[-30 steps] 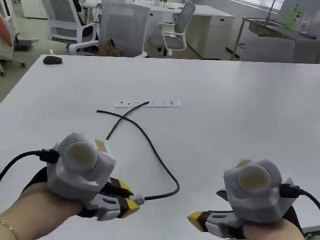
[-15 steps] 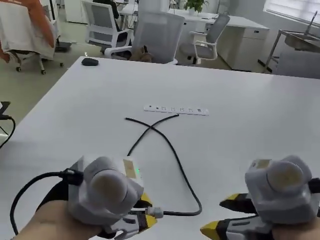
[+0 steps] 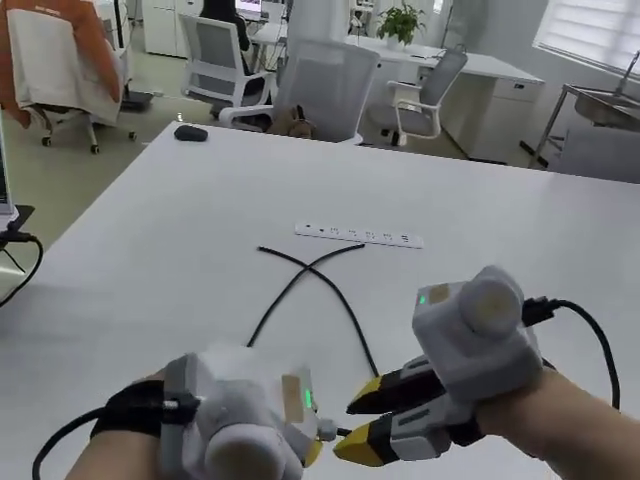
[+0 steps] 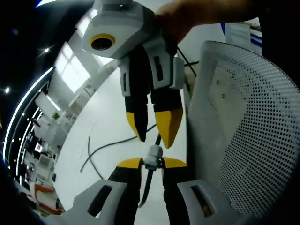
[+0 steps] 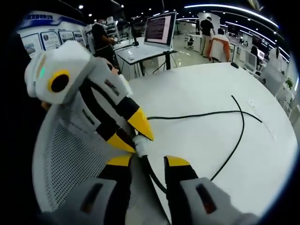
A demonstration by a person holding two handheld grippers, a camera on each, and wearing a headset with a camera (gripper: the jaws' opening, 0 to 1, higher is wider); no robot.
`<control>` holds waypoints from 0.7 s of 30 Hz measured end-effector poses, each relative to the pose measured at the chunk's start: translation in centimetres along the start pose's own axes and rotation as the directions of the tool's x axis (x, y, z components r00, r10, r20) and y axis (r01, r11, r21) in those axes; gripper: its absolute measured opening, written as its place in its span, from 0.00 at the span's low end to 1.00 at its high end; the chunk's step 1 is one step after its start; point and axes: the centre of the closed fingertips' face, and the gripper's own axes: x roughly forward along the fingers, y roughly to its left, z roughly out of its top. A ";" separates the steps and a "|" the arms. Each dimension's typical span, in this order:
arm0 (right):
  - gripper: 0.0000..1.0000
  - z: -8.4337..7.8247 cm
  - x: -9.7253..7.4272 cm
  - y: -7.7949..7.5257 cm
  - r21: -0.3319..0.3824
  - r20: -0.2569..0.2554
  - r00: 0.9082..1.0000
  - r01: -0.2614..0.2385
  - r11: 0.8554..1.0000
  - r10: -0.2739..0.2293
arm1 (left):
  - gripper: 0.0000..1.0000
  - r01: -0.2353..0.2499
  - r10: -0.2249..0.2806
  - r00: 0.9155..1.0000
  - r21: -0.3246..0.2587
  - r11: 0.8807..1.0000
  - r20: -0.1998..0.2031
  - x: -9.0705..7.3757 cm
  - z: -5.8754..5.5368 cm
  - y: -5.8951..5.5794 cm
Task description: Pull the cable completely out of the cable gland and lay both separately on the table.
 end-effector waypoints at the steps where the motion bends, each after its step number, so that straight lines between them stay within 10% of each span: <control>1: 0.27 0.2 0.0 -0.2 0.007 0.003 1.000 -0.003 1.000 0.003 | 0.18 -0.007 0.007 1.000 0.017 1.000 -0.011 0.1 -0.1 0.0; 14: 0.15 -0.4 1.3 1.4 0.002 -0.018 0.990 -0.139 0.990 0.139 | 0.18 -0.012 0.018 0.999 0.183 0.983 -0.034 0.3 0.5 -0.6; 21: 0.12 -0.6 1.2 1.3 -0.011 -0.034 0.992 -0.123 0.992 0.123 | 0.18 -0.014 0.023 0.999 0.206 0.978 -0.041 0.3 0.5 -0.4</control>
